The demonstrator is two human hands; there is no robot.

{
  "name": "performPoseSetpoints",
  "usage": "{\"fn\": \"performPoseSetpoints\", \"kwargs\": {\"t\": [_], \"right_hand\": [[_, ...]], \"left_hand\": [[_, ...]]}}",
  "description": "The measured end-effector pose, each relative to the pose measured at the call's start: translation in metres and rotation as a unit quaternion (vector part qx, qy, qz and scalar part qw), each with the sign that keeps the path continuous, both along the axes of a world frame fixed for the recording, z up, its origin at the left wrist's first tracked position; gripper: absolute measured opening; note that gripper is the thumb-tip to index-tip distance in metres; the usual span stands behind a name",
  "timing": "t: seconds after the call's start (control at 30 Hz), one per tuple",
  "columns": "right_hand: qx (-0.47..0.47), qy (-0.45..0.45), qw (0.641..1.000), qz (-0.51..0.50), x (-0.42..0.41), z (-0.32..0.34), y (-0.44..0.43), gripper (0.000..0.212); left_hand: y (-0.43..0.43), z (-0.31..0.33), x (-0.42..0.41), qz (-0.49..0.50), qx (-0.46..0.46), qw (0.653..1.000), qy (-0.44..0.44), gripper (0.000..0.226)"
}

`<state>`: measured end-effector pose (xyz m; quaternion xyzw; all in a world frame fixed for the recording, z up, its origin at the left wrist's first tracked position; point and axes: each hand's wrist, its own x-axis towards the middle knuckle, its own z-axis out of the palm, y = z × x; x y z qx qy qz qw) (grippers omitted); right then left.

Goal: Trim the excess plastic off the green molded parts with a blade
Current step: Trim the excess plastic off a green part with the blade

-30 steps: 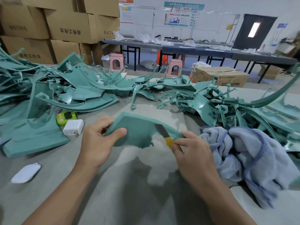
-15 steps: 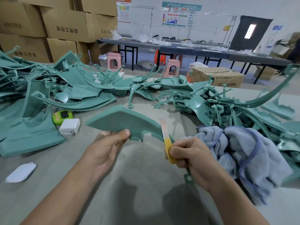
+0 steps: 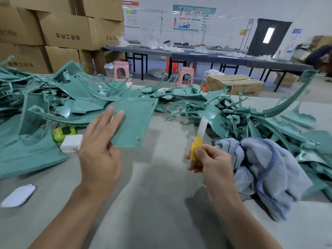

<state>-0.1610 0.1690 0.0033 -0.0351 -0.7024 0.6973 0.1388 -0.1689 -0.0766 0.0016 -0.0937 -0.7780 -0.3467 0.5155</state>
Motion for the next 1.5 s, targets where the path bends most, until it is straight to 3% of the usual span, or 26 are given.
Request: {"fn": "performPoseSetpoints", "kwargs": {"t": [0.1, 0.2, 0.33, 0.43, 0.53, 0.7, 0.77, 0.87, 0.93, 1.0, 1.07, 1.13, 1.23, 1.3, 1.37, 1.47, 1.5], "right_hand": [[0.001, -0.002, 1.0, 0.005, -0.001, -0.005, -0.002, 0.022], [0.027, -0.022, 0.999, 0.033, -0.002, -0.013, -0.006, 0.025], [0.238, -0.026, 0.968, 0.082, -0.003, -0.021, -0.003, 0.028], [0.287, -0.041, 0.948, 0.133, -0.006, -0.019, 0.005, 0.027], [0.324, -0.054, 0.931, 0.159, -0.011, -0.012, 0.021, 0.012], [0.445, -0.034, 0.857, 0.258, -0.012, 0.0, 0.031, 0.031], [0.46, -0.032, 0.853, 0.244, -0.017, -0.002, 0.032, 0.031], [0.496, -0.032, 0.863, 0.087, -0.028, -0.013, 0.03, 0.027], [0.479, -0.021, 0.877, 0.021, -0.031, -0.017, 0.03, 0.029], [0.402, -0.016, 0.909, 0.109, -0.027, -0.015, 0.033, 0.019], [0.386, -0.039, 0.883, 0.263, -0.018, -0.007, 0.034, 0.01], [0.397, -0.052, 0.855, 0.33, -0.012, -0.006, 0.033, 0.015], [0.396, -0.03, 0.888, 0.233, -0.015, -0.009, 0.031, 0.031], [0.342, -0.016, 0.928, 0.144, -0.019, -0.01, 0.036, 0.023], [0.256, -0.014, 0.952, 0.166, -0.02, -0.007, 0.044, 0.016], [0.287, -0.029, 0.904, 0.314, -0.012, -0.003, 0.04, 0.01], [0.311, -0.036, 0.894, 0.322, -0.012, -0.007, 0.036, 0.009]], "left_hand": [[0.014, -0.005, 0.003, 0.016, -0.149, 0.988, -0.03, 0.055], [0.025, -0.018, 0.0, -0.021, -0.216, 0.963, -0.158, 0.043], [0.028, -0.032, -0.005, -0.06, -0.209, 0.937, -0.273, 0.053], [0.028, -0.034, -0.008, -0.059, -0.17, 0.938, -0.297, 0.056], [0.028, -0.034, -0.007, -0.066, -0.134, 0.946, -0.289, 0.059], [0.018, -0.033, -0.008, -0.088, -0.129, 0.944, -0.291, 0.053], [0.015, -0.035, -0.009, -0.108, -0.124, 0.945, -0.281, 0.052], [0.011, -0.038, -0.01, -0.137, -0.117, 0.954, -0.242, 0.046], [0.011, -0.039, -0.011, -0.139, -0.111, 0.957, -0.228, 0.045], [0.012, -0.04, -0.012, -0.138, -0.108, 0.959, -0.223, 0.044], [0.014, -0.039, -0.012, -0.136, -0.104, 0.961, -0.217, 0.043], [0.015, -0.036, -0.012, -0.14, -0.076, 0.965, -0.209, 0.042], [0.014, -0.03, -0.009, -0.144, -0.022, 0.973, -0.179, 0.041], [0.013, -0.028, -0.007, -0.149, -0.011, 0.975, -0.167, 0.043], [0.014, -0.026, -0.005, -0.154, -0.011, 0.974, -0.164, 0.042], [0.018, -0.025, -0.004, -0.164, -0.022, 0.975, -0.147, 0.036], [0.017, -0.025, -0.004, -0.168, -0.028, 0.976, -0.139, 0.036]]}}
